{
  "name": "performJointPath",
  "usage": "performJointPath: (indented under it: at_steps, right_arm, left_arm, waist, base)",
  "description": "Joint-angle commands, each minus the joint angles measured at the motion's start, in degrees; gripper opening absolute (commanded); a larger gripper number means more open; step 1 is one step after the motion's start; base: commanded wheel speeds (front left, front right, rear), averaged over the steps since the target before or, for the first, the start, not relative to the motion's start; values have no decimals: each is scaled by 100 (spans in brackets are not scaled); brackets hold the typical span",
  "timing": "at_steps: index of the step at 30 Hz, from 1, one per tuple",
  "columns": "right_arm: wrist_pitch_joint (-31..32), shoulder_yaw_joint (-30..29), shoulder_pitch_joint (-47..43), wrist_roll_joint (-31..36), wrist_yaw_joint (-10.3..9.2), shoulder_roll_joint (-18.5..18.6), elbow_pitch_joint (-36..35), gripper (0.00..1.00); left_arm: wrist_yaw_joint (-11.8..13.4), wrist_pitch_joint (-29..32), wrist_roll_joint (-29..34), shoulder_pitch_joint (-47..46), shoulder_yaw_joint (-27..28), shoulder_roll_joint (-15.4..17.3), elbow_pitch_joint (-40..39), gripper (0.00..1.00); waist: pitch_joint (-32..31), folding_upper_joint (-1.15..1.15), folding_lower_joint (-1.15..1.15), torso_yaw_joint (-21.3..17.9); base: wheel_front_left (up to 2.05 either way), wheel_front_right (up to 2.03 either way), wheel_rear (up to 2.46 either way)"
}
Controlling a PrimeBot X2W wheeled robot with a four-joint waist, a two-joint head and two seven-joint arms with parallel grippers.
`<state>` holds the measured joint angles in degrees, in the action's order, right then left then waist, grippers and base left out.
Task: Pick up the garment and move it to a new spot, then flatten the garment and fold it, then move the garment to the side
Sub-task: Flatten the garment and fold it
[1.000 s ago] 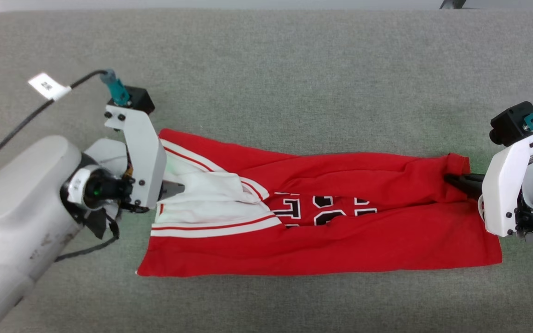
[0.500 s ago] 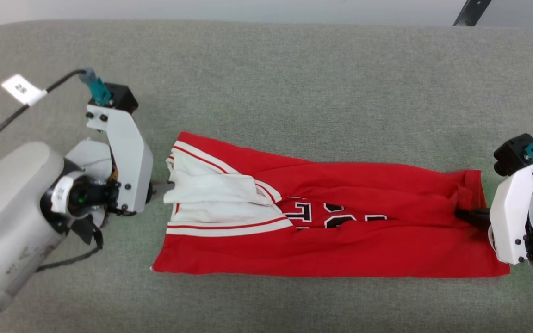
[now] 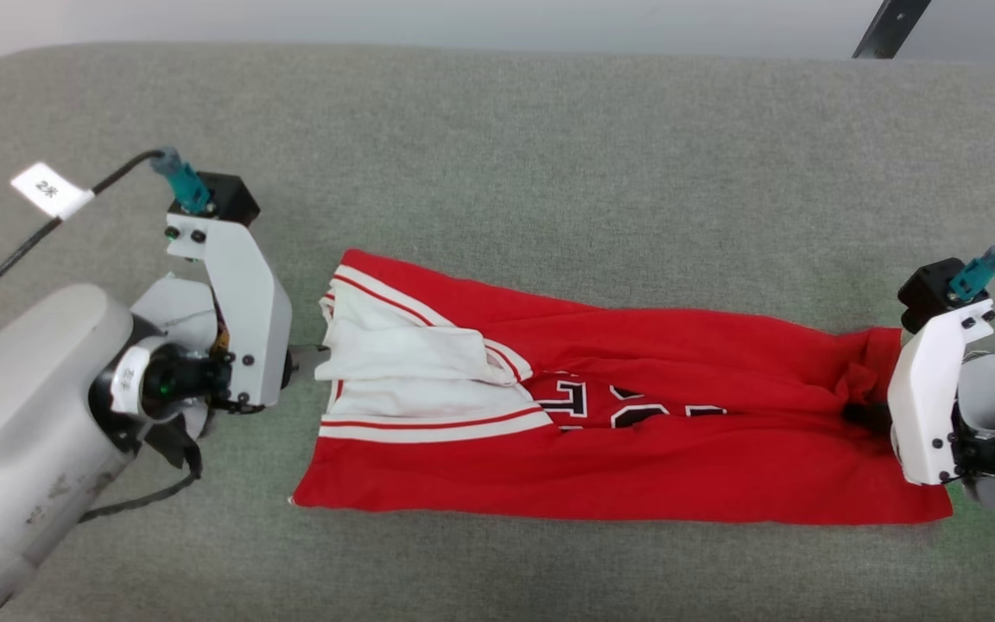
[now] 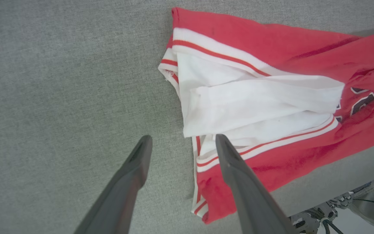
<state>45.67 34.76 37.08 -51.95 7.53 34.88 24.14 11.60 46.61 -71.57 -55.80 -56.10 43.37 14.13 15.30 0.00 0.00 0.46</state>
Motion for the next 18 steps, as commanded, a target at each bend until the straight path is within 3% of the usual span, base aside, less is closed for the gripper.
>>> performJointPath:
  at_steps: [1,10,18]
  right_arm:
    - [27,42,-60,88,-9,-101,116,100]
    - [-33,-339,-239,203,-9,-100,58,100]
    - [-578,-820,-976,447,-8,-47,-493,100]
  left_arm:
    - [-2,-40,5,102,8,-11,31,100]
    - [-101,-563,-9,377,139,-3,127,100]
    - [-470,-2114,156,987,449,28,33,100]
  waist:
    - [-63,0,0,6]
    - [-462,0,0,-6]
    - [-1067,0,0,-49]
  base:
    - [0,0,0]
    - [0,0,0]
    - [0,0,0]
